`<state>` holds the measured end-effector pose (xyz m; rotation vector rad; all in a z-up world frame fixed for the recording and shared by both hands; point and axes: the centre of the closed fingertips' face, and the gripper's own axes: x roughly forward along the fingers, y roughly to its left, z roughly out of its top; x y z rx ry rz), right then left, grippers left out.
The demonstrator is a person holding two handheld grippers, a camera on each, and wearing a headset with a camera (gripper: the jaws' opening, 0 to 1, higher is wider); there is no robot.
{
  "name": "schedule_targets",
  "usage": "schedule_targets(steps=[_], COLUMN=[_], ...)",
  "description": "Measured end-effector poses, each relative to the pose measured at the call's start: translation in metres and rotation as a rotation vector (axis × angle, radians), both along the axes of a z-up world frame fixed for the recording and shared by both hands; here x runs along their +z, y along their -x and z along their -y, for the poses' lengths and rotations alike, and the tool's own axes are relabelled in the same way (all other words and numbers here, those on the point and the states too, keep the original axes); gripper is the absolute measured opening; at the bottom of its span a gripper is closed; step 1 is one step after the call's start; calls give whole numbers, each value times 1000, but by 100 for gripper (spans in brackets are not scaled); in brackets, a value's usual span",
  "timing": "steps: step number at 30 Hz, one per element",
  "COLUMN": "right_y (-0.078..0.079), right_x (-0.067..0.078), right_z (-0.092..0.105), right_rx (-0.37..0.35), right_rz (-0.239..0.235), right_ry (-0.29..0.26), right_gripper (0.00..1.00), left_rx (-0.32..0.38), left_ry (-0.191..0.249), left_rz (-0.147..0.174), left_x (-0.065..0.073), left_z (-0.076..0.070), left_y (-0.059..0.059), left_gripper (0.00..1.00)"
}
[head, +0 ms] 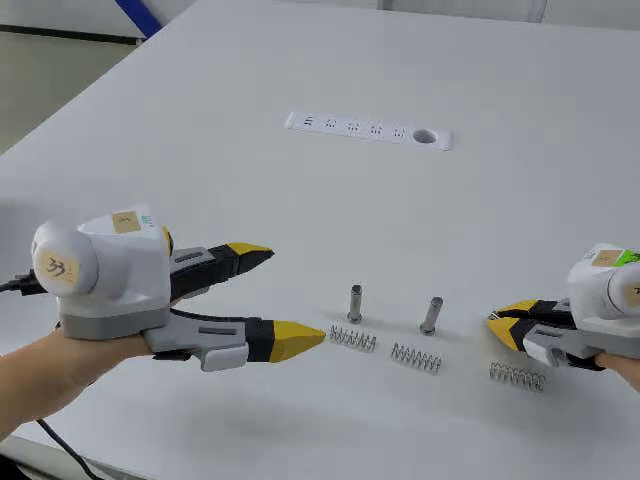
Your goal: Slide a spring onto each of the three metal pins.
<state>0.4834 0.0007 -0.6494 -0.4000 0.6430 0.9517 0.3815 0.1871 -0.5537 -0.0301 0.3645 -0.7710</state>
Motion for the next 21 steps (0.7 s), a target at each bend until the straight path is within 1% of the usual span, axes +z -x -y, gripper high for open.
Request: schedule_targets(steps=[3,7,10,15,21], right_y=[3,6,11,15,16], right_x=[5,11,18,20,23], right_z=[1,3,4,10,13], right_rx=[-5,-9,-10,-2,-7], right_rz=[11,21,29,47,64], right_ry=[-11,-19,-41,-50,-71], right_gripper=[8,8,8,8,8], left_rx=[-2,1,-11,-29,-19], left_ry=[-4,6,-10,-14,-7], left_rz=[3,7,-1,11,23], left_x=[1,2,0,7,13], left_z=[2,2,7,12,11], left_y=[2,2,4,4,3], left_gripper=[73,73,73,73,73])
